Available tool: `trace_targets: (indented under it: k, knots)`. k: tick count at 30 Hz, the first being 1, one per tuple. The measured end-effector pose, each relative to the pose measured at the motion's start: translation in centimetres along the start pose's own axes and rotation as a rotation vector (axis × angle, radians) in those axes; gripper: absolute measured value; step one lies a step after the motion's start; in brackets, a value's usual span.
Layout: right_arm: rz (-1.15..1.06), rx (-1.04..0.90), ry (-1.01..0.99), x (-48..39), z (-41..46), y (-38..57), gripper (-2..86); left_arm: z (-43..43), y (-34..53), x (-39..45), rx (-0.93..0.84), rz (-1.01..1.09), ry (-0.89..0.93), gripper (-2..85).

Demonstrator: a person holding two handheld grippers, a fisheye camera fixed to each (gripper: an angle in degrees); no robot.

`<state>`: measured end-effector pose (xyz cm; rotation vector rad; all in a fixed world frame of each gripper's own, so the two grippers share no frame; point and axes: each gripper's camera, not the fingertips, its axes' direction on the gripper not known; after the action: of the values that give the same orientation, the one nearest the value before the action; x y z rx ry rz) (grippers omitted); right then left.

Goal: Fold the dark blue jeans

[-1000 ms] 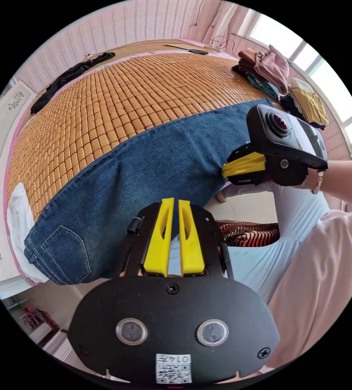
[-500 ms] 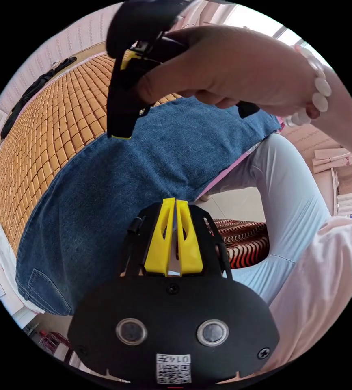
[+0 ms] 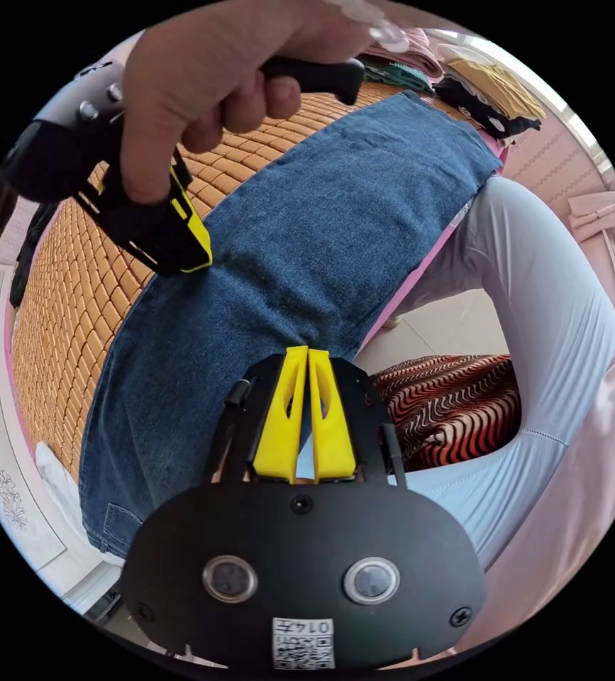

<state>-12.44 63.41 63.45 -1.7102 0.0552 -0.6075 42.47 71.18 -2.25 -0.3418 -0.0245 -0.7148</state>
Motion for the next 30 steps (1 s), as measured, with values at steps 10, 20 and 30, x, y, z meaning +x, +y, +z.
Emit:
trace_targets:
  k: [10,20,30]
  knots:
    - [0.003,-0.012,0.011,3.3,-2.2,0.9,-1.0,2.5,-1.1,1.0,-0.044,0.064,0.06,-0.7]
    - [0.035,-0.001,-0.097,8.8,-5.6,5.4,-1.0,5.1,-2.1,3.1,-0.093,0.123,0.046,-0.8]
    - [0.196,0.384,-0.182,14.6,-10.6,22.9,-0.8,4.8,-1.8,5.4,-0.12,0.163,-0.026,-0.6]
